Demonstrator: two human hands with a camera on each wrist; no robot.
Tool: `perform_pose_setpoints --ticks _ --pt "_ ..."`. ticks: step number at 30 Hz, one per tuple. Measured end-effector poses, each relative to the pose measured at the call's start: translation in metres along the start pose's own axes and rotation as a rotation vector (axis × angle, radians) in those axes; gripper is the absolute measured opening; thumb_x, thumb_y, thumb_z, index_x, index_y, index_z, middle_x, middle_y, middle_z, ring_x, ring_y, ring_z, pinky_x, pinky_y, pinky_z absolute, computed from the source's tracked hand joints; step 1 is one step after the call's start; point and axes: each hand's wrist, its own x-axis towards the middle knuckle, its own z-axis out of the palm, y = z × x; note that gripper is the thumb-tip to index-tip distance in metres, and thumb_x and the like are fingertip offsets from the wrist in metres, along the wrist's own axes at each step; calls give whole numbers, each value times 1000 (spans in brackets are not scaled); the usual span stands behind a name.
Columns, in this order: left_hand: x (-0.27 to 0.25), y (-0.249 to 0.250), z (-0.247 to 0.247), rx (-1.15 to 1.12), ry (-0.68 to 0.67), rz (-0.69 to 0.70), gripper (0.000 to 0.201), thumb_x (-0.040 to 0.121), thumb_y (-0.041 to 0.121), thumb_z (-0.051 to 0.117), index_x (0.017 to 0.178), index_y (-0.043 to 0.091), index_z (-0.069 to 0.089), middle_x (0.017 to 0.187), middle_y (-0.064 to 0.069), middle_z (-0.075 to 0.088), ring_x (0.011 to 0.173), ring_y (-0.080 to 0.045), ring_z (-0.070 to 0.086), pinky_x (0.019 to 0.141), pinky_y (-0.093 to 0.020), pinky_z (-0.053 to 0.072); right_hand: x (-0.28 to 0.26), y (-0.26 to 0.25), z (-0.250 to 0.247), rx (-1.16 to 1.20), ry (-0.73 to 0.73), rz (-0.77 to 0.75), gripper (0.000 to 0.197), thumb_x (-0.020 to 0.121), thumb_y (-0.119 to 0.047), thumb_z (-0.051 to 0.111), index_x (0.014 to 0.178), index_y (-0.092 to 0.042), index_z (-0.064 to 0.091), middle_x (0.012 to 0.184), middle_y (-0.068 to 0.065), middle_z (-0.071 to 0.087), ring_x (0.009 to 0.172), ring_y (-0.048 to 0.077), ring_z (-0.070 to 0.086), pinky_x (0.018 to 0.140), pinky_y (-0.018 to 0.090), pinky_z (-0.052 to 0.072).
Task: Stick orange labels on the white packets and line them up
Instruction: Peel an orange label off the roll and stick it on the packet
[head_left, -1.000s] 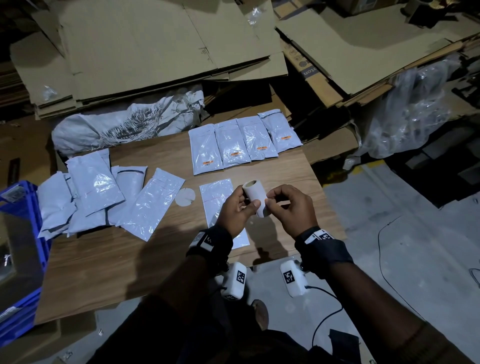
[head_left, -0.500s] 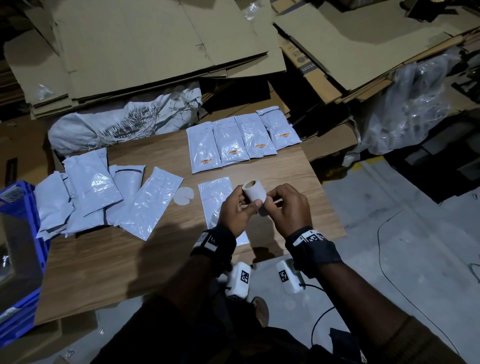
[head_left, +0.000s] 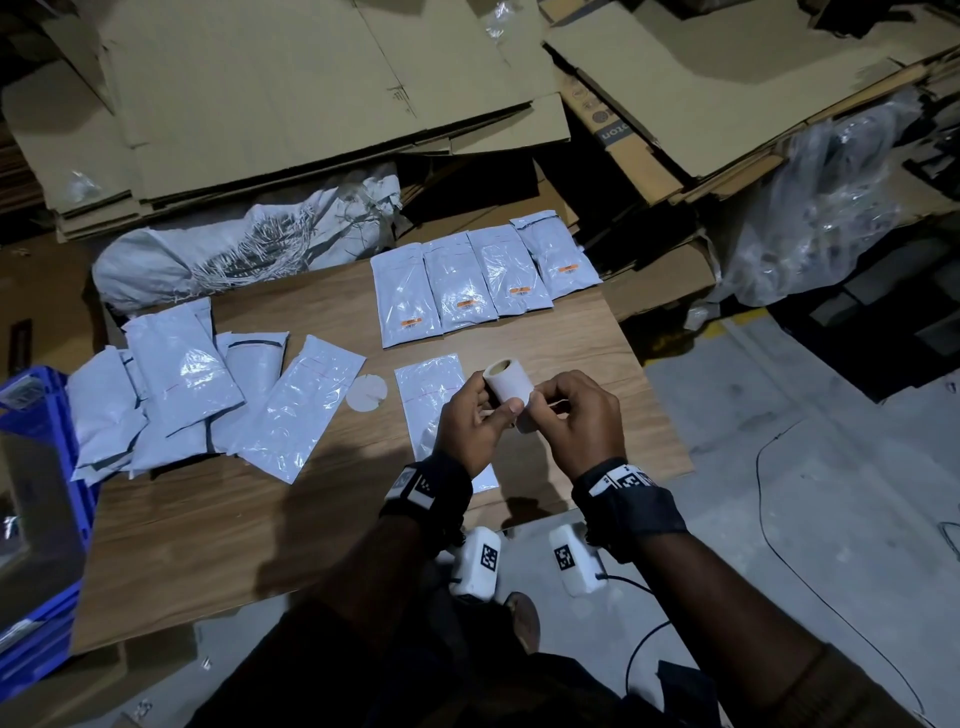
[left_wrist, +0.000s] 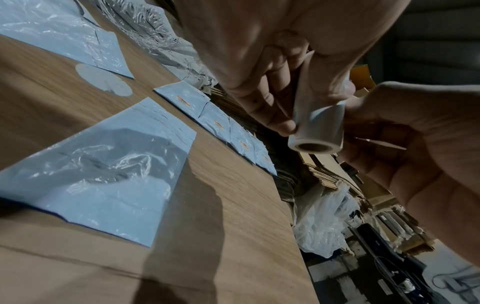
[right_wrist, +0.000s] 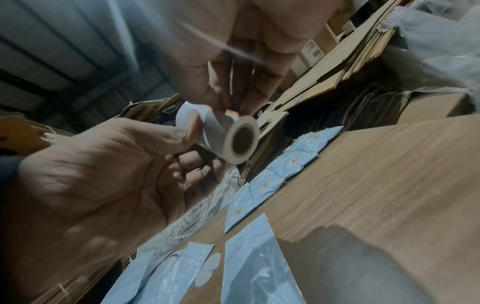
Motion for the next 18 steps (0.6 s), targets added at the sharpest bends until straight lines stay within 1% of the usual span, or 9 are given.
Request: perform_pose_setpoints --ticks 3,6,7,9,11,12,13,15,18 --pt "0 1 0 31 7 7 46 85 27 69 127 12 60 97 -4 71 87 -9 67 84 -42 59 1 2 3 -40 19 -6 14 82 -22 68 71 -14 64 75 -2 66 68 16 67 63 41 56" --pt "0 -1 0 36 -1 12 45 84 27 68 127 16 60 99 -7 70 88 -9 66 83 -38 58 1 5 6 -51 9 3 13 80 -24 67 72 -15 63 75 -3 66 69 17 66 62 42 55" --pt "-1 -2 0 34 -1 10 45 85 27 68 127 16 60 100 -9 71 88 -10 66 83 -36 58 1 7 6 -55 1 13 11 79 -23 66 72 -15 64 76 -4 66 69 17 66 62 42 55" --pt "-2 -3 0 13 1 -3 48 84 26 68 129 10 59 102 -12 70 88 -8 66 80 -33 58 1 10 5 -60 -13 40 7 79 -19 64 75 -14 67 77 -4 68 71 15 66 64 40 55" --pt "-3 -4 0 -20 5 -21 50 84 22 67 129 3 58 101 -14 69 85 -5 66 75 -28 58 2 13 0 -15 -28 59 10 81 -15 63 79 -13 72 79 -4 71 73 10 67 68 33 55" --pt "-2 -3 -1 -28 9 -26 49 84 21 67 128 2 58 102 -16 68 85 -4 66 73 -26 57 2 13 -2 11 -35 62 11 83 -13 64 82 -12 75 80 -4 72 74 7 68 69 28 55" --pt "-1 -4 -2 -29 10 -30 48 84 21 67 128 3 58 103 -17 69 86 -6 66 74 -27 58 1 11 -4 31 -46 63 10 86 -11 66 84 -12 76 81 -3 73 75 7 69 71 27 54" --pt "0 -4 -3 -17 0 -26 47 84 22 68 128 7 58 103 -16 70 88 -10 66 78 -31 58 0 8 -6 65 -72 62 7 89 -10 71 83 -14 74 79 -3 74 75 10 71 73 28 56" --pt "1 -3 -2 -22 3 -18 50 85 22 68 131 4 58 103 -16 70 89 -11 66 79 -29 57 -1 4 -4 63 -56 26 7 87 -15 74 80 -16 71 79 -4 71 76 12 71 73 34 57"
